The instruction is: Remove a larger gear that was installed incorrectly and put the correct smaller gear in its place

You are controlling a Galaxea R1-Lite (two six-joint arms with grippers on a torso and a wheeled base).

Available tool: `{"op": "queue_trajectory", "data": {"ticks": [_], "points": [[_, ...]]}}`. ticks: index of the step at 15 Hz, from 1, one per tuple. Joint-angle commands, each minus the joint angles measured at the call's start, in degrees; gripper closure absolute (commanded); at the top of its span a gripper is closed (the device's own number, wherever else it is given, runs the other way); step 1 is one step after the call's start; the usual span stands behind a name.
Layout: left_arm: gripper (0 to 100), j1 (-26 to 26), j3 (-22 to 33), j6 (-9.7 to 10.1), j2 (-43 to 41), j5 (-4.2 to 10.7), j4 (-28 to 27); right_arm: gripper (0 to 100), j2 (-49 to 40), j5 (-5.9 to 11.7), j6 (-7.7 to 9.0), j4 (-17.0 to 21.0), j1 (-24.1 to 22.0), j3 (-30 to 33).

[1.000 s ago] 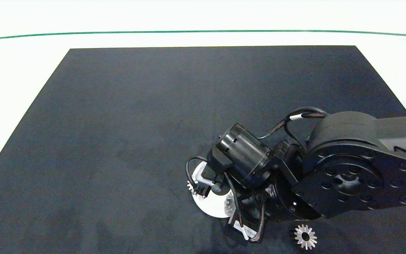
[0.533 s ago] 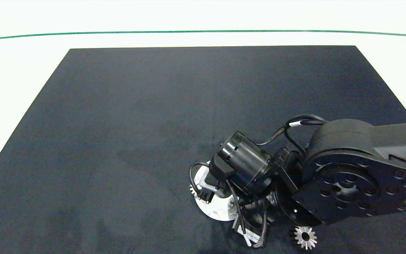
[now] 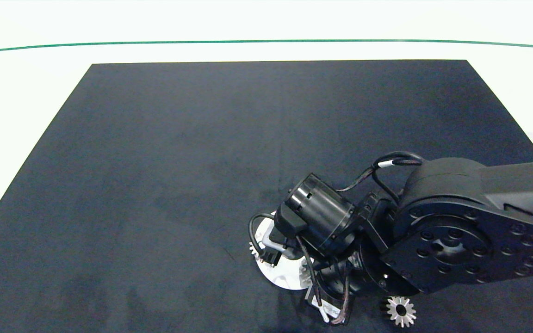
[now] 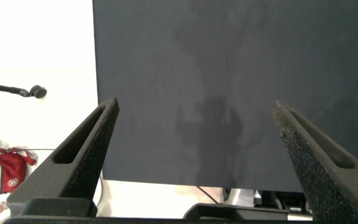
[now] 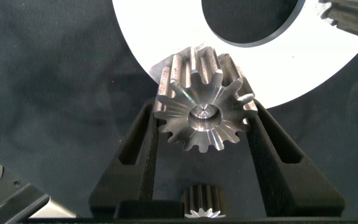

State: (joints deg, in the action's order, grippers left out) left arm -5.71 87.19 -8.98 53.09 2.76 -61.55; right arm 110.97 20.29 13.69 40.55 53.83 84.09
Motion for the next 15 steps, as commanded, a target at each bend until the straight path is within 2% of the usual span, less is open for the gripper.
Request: {"op": "queue_trajectory", "data": {"ticks": [1, 15], "points": [[0, -0.01, 0.00, -0.07, 0.00, 0.06, -0.41, 57, 0.56, 0.11, 0.02, 0.15, -0.04, 0.02], [0, -0.10, 0.09, -0.07, -0.71, 0.06, -0.32, 57, -5.33, 0.37, 0.37, 0.24, 0.39, 0.64]]}}
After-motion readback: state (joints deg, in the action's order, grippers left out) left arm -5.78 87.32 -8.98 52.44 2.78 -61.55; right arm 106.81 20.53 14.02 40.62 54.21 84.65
